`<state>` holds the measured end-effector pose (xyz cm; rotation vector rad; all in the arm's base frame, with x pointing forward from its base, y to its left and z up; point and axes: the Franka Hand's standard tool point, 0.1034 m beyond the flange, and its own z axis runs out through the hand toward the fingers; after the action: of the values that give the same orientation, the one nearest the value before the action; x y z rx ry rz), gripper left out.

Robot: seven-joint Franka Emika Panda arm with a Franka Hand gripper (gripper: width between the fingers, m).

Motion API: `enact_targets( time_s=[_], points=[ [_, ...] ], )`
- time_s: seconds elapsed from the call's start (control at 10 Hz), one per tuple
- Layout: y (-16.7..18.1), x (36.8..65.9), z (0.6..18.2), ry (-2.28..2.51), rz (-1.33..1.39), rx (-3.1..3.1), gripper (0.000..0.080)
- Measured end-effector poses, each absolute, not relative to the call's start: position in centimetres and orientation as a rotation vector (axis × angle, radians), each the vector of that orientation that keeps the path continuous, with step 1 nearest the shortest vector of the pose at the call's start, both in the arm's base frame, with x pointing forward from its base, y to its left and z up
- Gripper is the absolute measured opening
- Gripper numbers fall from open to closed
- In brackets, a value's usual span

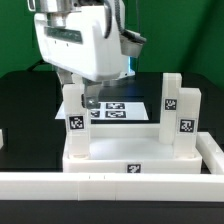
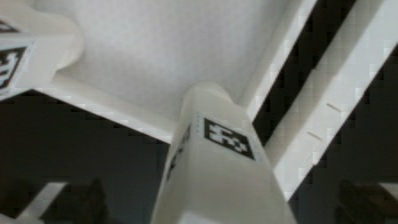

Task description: Assemble desk

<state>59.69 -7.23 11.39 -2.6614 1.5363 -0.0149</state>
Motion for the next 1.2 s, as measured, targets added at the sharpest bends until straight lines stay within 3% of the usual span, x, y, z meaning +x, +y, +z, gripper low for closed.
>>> enact_targets(
  time_s=[1.2],
  points=[
    [-7.51,59.67,11.38,0.268,-0.044,-3.119,0.0649]
  ],
)
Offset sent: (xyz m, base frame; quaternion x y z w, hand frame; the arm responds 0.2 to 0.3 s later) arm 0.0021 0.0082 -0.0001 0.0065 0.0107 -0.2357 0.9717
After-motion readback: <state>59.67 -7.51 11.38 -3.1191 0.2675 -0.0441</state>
